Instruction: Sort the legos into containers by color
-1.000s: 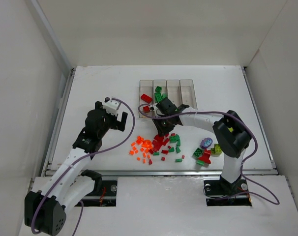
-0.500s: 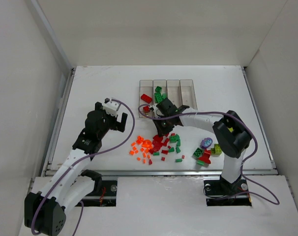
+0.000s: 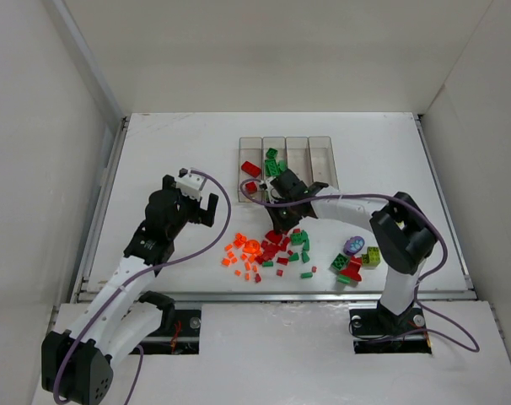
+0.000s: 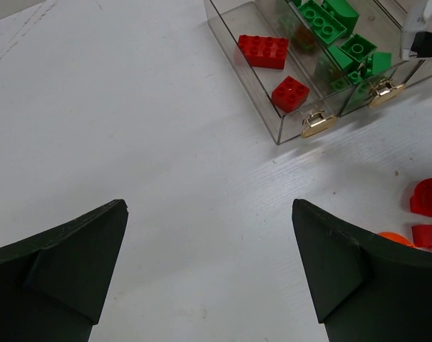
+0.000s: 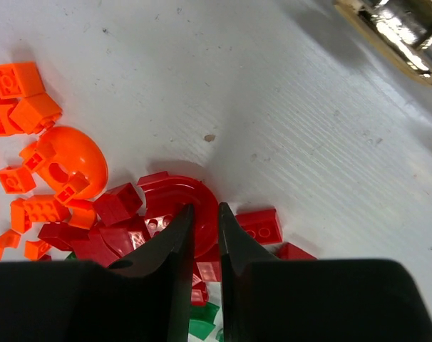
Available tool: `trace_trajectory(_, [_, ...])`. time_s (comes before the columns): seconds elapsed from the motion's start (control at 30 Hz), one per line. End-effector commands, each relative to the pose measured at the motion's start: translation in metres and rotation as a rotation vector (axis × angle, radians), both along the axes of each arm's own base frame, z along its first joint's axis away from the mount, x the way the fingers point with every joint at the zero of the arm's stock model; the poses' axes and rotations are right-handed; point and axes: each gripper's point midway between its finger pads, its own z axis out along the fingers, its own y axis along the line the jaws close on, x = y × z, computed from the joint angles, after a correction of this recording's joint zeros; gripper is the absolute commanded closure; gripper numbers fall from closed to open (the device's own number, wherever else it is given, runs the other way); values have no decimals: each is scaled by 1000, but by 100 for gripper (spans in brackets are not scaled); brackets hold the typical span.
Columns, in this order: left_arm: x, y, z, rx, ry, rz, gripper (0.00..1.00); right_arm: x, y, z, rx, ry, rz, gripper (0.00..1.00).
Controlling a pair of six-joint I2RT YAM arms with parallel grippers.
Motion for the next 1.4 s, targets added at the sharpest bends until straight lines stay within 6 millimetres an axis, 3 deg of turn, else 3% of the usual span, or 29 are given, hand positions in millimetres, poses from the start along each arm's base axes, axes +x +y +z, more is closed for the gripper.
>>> trace_trajectory(0.0, [1,-1,11,-25,-43,-3,0,9,3,26,27,-81,-22,100])
trace_trajectory(0.57, [0,-1,10,-25,-43,-3,0,20,0,53,41,-158,-71,100])
trace_trajectory(0.8, [0,-1,10,-25,-43,-3,0,38,11,88,100,-225,-127,100])
trace_trajectory(1.07, [0,-1,10,-25,-43,-3,0,73,25,135,178,-328,-200,100])
trace_trajectory(1.37, [0,-3,9,-36,-39,-9,0,154,35,157,237,-410,-381,100])
